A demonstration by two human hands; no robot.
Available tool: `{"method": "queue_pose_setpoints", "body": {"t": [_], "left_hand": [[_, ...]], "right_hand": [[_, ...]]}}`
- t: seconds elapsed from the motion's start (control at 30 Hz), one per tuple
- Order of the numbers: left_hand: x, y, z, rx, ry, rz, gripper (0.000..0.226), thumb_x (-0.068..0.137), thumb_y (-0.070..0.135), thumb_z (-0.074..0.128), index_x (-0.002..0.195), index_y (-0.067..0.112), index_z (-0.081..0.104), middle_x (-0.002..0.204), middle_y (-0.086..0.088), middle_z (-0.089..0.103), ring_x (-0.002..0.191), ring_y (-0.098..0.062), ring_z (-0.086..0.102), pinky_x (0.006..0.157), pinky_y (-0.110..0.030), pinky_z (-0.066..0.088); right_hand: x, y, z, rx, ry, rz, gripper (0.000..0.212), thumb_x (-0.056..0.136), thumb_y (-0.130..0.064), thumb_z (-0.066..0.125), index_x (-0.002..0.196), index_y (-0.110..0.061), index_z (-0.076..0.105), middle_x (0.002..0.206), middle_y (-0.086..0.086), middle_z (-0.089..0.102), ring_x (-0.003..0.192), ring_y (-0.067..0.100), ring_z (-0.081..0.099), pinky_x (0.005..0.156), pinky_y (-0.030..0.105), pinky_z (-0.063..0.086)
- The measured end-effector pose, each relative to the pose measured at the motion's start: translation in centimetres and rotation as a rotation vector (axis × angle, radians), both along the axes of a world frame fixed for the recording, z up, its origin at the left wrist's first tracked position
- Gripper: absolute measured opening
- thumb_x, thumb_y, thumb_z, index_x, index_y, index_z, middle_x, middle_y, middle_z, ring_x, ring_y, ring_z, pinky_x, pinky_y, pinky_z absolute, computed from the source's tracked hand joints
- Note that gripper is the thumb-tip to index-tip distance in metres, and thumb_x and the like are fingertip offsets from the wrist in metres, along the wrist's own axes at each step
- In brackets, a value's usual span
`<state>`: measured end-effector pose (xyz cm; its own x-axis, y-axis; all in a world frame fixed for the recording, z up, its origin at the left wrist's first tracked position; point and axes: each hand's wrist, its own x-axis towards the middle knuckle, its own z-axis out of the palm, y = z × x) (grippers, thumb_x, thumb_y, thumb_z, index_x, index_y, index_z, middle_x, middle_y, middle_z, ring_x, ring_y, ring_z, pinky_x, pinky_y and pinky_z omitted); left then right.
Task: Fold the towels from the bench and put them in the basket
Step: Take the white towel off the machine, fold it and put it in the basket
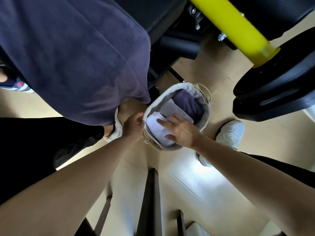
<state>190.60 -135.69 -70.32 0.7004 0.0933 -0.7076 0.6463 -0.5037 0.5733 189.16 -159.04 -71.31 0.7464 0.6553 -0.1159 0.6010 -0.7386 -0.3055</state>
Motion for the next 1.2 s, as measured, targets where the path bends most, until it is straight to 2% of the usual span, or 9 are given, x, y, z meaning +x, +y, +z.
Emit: {"method": "queue_pose_setpoints", "body": {"t": [0.1,0.2,0.47,0.8,0.87,0.97,1.03,1.1,1.2], "left_hand": [[-0.1,0.0,-0.6,-0.009,-0.004,0.012,0.044,0.080,0.038,0.051,0.121,0.029,0.066,0.111,-0.004,0.073,0.102,-0.037,0.069,0.088,-0.057,0.059],[0.0,0.0,-0.6,-0.011,0.002,0.021,0.041,0.083,0.032,0.053,0.122,0.029,0.066,0.110,-0.005,0.072,0.101,-0.040,0.069,0.088,-0.058,0.059],[0.1,-0.5,-0.3,0.041,-0.039,0.011,0.031,0.097,0.010,0.054,0.123,0.021,0.067,0.112,-0.008,0.071,0.101,-0.039,0.066,0.085,-0.057,0.059],[0.0,0.1,-1.2,0.022,0.034,-0.015,0.037,0.083,0.029,0.047,0.116,0.032,0.065,0.111,-0.003,0.072,0.101,-0.036,0.068,0.085,-0.057,0.060],[0.1,0.0,-0.9,0.015,0.062,-0.025,0.038,0.078,0.031,0.047,0.112,0.030,0.065,0.107,-0.003,0.072,0.099,-0.037,0.068,0.085,-0.056,0.060],[0.7,-1.3,3.6,0.014,0.068,-0.072,0.032,0.086,0.024,0.057,0.117,0.019,0.063,0.111,-0.009,0.070,0.103,-0.040,0.065,0.088,-0.049,0.057],[0.9,-2.1,6.2,0.039,0.060,-0.105,0.037,0.092,0.019,0.060,0.128,0.015,0.060,0.122,-0.007,0.065,0.110,-0.035,0.063,0.094,-0.043,0.055],[1.2,-2.8,8.8,0.075,0.036,-0.186,0.035,0.093,0.018,0.062,0.128,0.012,0.063,0.125,-0.008,0.064,0.114,-0.033,0.062,0.095,-0.037,0.052],[1.9,-3.9,13.4,0.144,-0.102,-0.440,0.007,0.093,0.017,0.059,0.093,0.013,0.065,0.112,-0.013,0.073,0.103,-0.032,0.065,0.083,-0.038,0.052]], "right_hand": [[1.3,-0.2,-0.3,-0.161,0.078,0.148,0.092,0.078,-0.058,0.068,0.155,-0.032,0.026,0.162,0.002,0.030,0.136,0.037,0.040,0.109,0.050,0.036],[2.4,-0.5,-1.2,-0.300,0.194,0.157,0.098,0.076,-0.070,0.063,0.157,-0.036,0.019,0.167,-0.007,0.015,0.149,0.037,0.024,0.114,0.058,0.024],[3.2,-0.6,-2.3,-0.453,0.213,0.106,0.105,0.074,-0.072,0.064,0.156,-0.041,0.008,0.168,-0.009,0.003,0.154,0.032,0.005,0.107,0.072,0.028],[1.6,-1.2,1.3,-0.326,0.175,0.144,0.093,0.081,-0.062,0.063,0.157,-0.031,0.020,0.168,0.003,0.007,0.154,0.033,0.010,0.111,0.065,0.026],[0.8,-1.8,2.5,-0.254,0.194,0.095,0.081,0.078,-0.053,0.072,0.149,-0.024,0.044,0.161,0.007,0.034,0.145,0.035,0.036,0.103,0.064,0.041],[0.1,-2.9,4.6,-0.181,0.181,0.019,0.047,0.074,-0.037,0.076,0.118,-0.020,0.069,0.121,0.007,0.069,0.111,0.033,0.065,0.082,0.047,0.055],[0.2,-3.2,7.2,-0.071,0.200,-0.063,0.018,0.075,-0.024,0.074,0.090,-0.017,0.068,0.088,0.006,0.072,0.082,0.032,0.069,0.064,0.035,0.050],[0.8,-3.3,9.7,-0.029,0.223,-0.174,0.007,0.082,-0.023,0.064,0.084,-0.016,0.064,0.078,0.006,0.070,0.071,0.032,0.067,0.057,0.030,0.047],[2.0,-3.3,13.6,0.061,0.195,-0.333,0.020,0.088,-0.032,0.051,0.090,-0.017,0.064,0.075,0.008,0.070,0.067,0.034,0.065,0.059,0.039,0.054]]}}
